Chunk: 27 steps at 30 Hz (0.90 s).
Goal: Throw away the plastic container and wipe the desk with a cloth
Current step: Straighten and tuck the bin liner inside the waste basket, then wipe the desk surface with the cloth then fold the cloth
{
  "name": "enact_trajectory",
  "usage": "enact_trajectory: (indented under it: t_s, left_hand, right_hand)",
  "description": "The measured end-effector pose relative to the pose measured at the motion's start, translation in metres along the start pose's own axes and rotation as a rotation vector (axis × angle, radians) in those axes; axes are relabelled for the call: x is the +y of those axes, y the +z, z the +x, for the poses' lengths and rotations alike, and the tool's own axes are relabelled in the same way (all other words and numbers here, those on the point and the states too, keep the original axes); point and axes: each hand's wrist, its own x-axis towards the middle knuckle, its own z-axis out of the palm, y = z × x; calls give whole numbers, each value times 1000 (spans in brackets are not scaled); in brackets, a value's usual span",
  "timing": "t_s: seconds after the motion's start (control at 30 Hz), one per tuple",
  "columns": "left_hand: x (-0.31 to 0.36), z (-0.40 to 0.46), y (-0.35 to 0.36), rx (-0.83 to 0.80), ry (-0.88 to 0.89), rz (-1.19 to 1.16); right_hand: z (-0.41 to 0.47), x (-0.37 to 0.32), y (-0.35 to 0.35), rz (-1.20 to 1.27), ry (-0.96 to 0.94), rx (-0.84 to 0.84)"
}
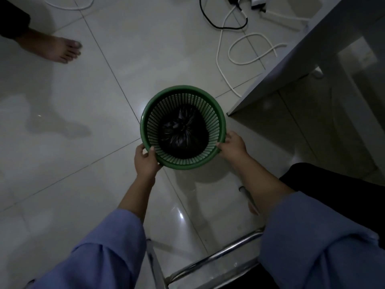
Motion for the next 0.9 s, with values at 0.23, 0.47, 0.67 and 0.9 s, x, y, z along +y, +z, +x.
enact_trajectory:
  t_s: [0.23, 0.47, 0.67, 0.9]
  left_hand:
    - [13, 18, -3, -9, -16, -55]
    - [13, 13, -8, 22, -59, 36]
    - [32, -26, -1, 262, 264, 357]
    - [89, -104, 11, 78, 660, 215]
  right_hand:
    - [4, -18, 10, -10, -94, -131]
    - [-6, -19, 13, -133, -78, -74]
    - [-29, -38, 1, -190, -153, -7]
    - [-102, -97, -18, -253, -606, 99]
